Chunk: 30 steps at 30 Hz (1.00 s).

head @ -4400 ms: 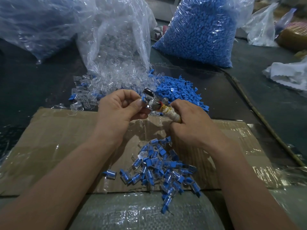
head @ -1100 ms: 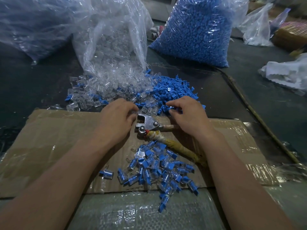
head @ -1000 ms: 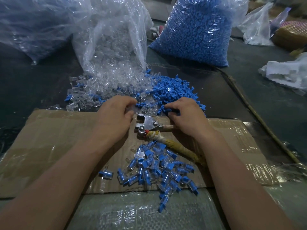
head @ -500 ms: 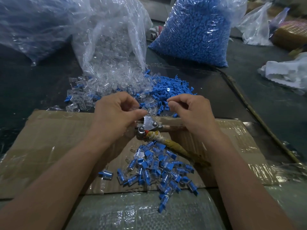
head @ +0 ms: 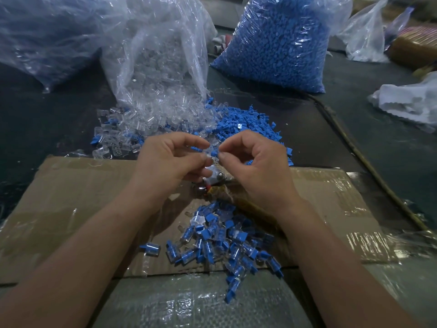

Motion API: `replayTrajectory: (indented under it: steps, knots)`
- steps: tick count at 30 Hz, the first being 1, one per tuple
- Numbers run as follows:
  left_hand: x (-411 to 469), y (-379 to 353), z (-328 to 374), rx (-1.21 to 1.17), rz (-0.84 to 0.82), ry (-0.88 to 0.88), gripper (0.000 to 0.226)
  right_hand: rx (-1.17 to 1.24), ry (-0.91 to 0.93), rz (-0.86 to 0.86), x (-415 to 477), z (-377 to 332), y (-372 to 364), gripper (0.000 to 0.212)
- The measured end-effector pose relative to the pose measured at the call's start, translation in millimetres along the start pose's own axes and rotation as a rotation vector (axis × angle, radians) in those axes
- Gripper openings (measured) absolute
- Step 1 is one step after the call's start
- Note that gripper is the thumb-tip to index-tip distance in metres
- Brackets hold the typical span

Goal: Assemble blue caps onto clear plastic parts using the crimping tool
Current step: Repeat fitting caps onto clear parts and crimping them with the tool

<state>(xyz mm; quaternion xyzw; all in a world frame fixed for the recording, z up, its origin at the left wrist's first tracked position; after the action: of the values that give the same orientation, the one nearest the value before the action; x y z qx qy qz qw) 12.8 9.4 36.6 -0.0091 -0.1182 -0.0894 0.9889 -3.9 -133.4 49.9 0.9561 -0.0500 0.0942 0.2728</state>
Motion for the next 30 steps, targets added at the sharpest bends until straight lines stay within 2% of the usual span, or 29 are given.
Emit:
replayTrajectory:
  steps: [10, 17, 26, 30]
  knots:
    - [-1.9, -4.8, 1.1, 0.015, -0.082, -0.051, 0.018, -0.216, 0.129, 0.044, -3.0, -3.4, -1.9, 0.006]
    - [-0.4, -1.3, -0.6, -0.046, -0.096, -0.055, 0.014, -0.055, 0.097, -0.019, -0.1, -2.3, -0.1, 0.011]
    - [-0.4, -0.6, -2.3, -0.122, -0.092, -0.037, 0.016, -0.046, 0.172, 0.019, -0.1, -0.6, 1.1, 0.018]
    - [-0.7, -1.7, -1.9, -0.141, -0.095, -0.016, 0.014, -0.036, 0.164, 0.03, 1.2, 1.3, 0.3, 0.012]
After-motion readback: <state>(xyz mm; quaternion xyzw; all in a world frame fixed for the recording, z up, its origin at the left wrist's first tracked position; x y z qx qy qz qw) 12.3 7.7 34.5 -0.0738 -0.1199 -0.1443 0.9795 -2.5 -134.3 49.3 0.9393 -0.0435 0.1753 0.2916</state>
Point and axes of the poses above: each hand's wrist, its own x-axis towards the middle knuckle, its own y-axis out of the back of the hand, z = x × y, the point moved 3 cm from there along x, towards the middle knuckle, and after that the axes turned 14 degrees about -y, right-handed, at the moved point
